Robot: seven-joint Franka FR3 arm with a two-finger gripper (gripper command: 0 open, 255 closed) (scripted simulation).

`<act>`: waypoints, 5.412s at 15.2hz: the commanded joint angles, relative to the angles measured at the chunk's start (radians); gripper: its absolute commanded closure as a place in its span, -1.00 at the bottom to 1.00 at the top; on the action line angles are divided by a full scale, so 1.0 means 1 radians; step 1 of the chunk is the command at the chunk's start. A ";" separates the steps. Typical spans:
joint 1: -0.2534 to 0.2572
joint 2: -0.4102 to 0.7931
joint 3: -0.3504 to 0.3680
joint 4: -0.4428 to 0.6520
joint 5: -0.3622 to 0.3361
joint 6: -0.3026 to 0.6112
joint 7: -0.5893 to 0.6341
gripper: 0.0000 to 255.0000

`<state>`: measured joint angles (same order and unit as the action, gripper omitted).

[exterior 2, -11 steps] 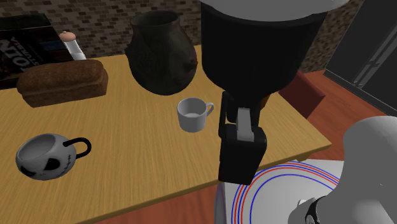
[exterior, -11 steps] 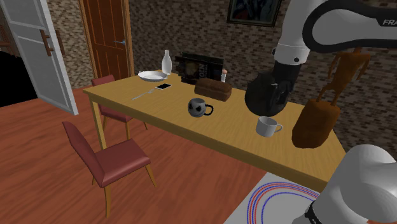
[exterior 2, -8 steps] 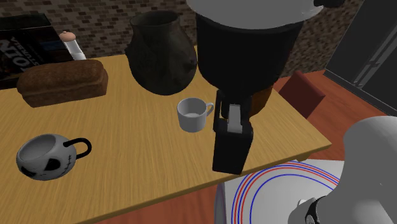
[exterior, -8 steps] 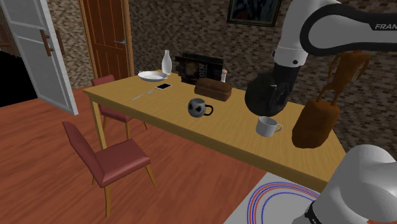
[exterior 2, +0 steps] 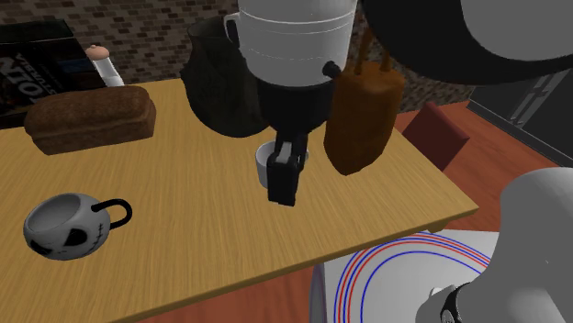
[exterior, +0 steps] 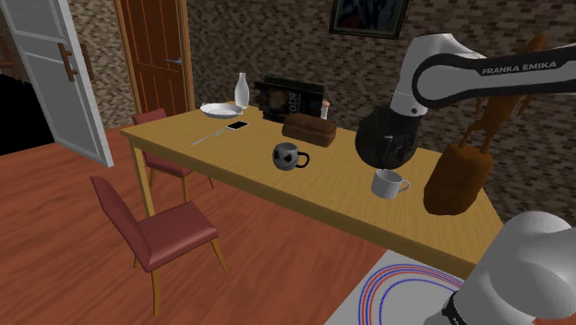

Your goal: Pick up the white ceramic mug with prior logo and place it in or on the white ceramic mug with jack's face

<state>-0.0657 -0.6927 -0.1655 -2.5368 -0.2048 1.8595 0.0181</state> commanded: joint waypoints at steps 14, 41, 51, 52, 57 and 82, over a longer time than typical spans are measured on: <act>-0.053 0.439 -0.274 0.046 0.015 0.453 -0.197 -1.00; -0.049 0.501 -0.289 0.020 0.034 0.539 -0.214 1.00; -0.055 0.410 -0.267 0.085 0.012 0.385 -0.197 1.00; -0.056 0.402 -0.264 0.093 0.011 0.370 -0.196 1.00; -0.056 0.369 -0.253 0.135 0.008 0.296 -0.193 1.00; 0.046 0.576 -0.143 0.536 0.118 0.081 -0.071 1.00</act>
<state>-0.0300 -0.1380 -0.3191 -2.0307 -0.0948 1.9506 -0.0692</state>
